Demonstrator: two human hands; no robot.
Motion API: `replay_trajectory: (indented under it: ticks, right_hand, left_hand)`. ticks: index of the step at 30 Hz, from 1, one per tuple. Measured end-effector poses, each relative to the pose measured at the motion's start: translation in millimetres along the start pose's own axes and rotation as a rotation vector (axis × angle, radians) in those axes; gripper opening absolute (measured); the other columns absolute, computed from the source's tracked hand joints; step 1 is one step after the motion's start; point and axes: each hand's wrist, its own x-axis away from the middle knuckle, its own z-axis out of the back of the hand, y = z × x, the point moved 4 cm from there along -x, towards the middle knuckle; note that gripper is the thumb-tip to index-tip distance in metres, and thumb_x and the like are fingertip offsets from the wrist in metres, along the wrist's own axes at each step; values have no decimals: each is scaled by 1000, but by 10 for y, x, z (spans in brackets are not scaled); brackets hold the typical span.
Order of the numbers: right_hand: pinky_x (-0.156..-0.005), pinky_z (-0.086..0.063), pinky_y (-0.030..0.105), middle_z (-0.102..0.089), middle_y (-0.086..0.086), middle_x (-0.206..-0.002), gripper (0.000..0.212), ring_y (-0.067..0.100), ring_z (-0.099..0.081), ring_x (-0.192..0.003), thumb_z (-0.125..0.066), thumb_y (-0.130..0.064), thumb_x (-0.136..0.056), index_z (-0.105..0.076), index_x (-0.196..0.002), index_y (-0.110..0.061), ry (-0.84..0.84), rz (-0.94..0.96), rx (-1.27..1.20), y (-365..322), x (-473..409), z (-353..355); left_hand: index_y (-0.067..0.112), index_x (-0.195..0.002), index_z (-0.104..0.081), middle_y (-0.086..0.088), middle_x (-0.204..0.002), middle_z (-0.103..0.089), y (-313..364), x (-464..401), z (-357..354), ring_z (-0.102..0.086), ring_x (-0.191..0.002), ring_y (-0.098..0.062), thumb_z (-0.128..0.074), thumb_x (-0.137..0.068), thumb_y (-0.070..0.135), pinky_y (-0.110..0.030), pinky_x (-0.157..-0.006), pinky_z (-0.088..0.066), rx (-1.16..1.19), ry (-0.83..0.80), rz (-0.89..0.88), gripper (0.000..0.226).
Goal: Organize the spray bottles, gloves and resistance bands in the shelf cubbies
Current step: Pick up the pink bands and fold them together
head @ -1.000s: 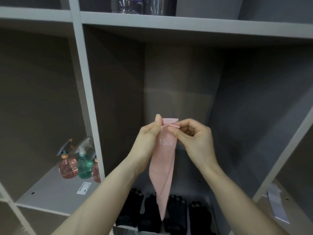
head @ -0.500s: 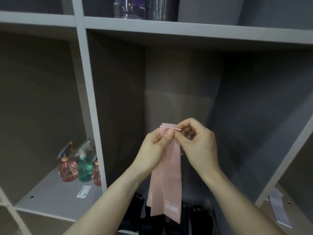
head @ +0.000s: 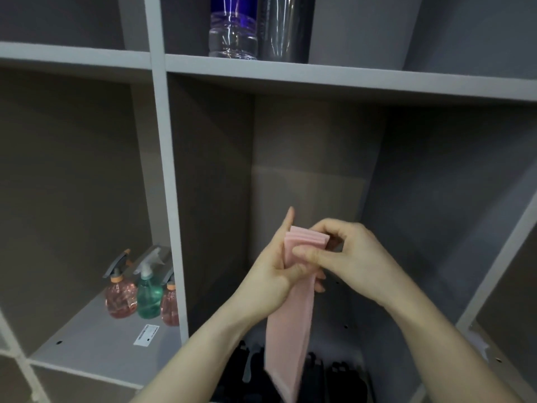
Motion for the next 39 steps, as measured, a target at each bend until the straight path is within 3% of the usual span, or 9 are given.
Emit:
replay_trajectory:
  ticks: [4, 7, 11, 19, 22, 26, 30, 35, 39]
  right_hand:
    - [-67, -52, 39, -62, -5, -68, 12, 10, -60, -66, -69, -37, -75, -62, -74, -27, 121, 32, 329, -157, 227, 82]
    - [-65, -50, 37, -57, -6, -73, 6, 8, -58, -68, -66, -31, -78, -61, -77, -28, 205, 48, 330, -228, 490, 105]
    - [-65, -49, 37, -64, -7, -72, 4, 8, -60, -69, -62, -34, -82, -59, -82, -30, 169, -14, 347, -162, 882, 152]
    - [-64, -52, 37, -69, -9, -69, 5, 8, -61, -63, -60, -29, -85, -63, -85, -32, 189, -156, 355, 149, 1389, 545]
    - [-57, -50, 38, -62, -4, -56, 11, 8, -54, -50, -63, -22, -83, -61, -73, -24, 258, -189, 302, 321, 1479, 770]
    - [-62, -54, 52, -62, 10, -61, 16, 31, -60, -60, -61, -28, -81, -59, -75, -13, 319, -231, 150, 669, 1587, 1142]
    - [-43, -56, 31, -61, 13, -67, 16, 19, -61, -52, -53, -6, -93, -64, -81, -4, 294, -377, -209, 1129, 1718, 1403]
    - [-43, -57, 33, -62, 15, -72, 16, 21, -63, -52, -51, -8, -94, -64, -83, -8, 284, -482, -228, 1805, 2024, 1747]
    - [-42, -54, 26, -63, 11, -77, 7, 8, -63, -55, -56, -1, -90, -62, -89, -6, 185, -484, -316, 2131, 2214, 2053]
  left_hand:
    - [30, -149, 4, 0, -95, -70, -33, 127, -169, -69, -77, -14, -51, -89, -10, -27, -72, -57, 11, -26, -24, 91]
    - [28, -146, -17, 5, -95, -74, -54, 255, -227, -70, -83, -9, -62, -80, -10, -18, -71, -54, 153, -73, 58, 89]
    - [6, -106, -64, -14, -84, -71, -253, 436, -481, -69, -77, -26, -70, -77, -1, -34, -78, -55, 140, -408, 185, 30]
    - [10, -84, -68, -9, -71, -67, -577, 474, -1293, -64, -59, -22, -72, -80, 18, -34, -65, -55, 216, -495, 273, 9]
    - [5, -97, -69, -16, -80, -70, -586, 439, -1452, -67, -63, -25, -59, -88, 12, -37, -70, -56, 223, -569, 317, 15]
    - [-1, -112, -64, -18, -86, -72, -733, 403, -1620, -69, -67, -26, -62, -88, 11, -40, -76, -57, 133, -627, 413, 27]
    - [5, -121, -60, -15, -82, -64, -885, 395, -1891, -63, -63, -23, -68, -80, -2, -36, -69, -56, 98, -715, 499, 42]
    - [10, -118, -62, -25, -107, -56, -1220, 266, -2464, -52, -95, -44, -70, -80, 3, -53, -94, -45, -12, -713, 503, 39]
    - [22, -93, -68, -12, -80, -56, -1380, 164, -2981, -54, -73, -29, -64, -83, -1, -31, -67, -51, 21, -708, 537, 25]
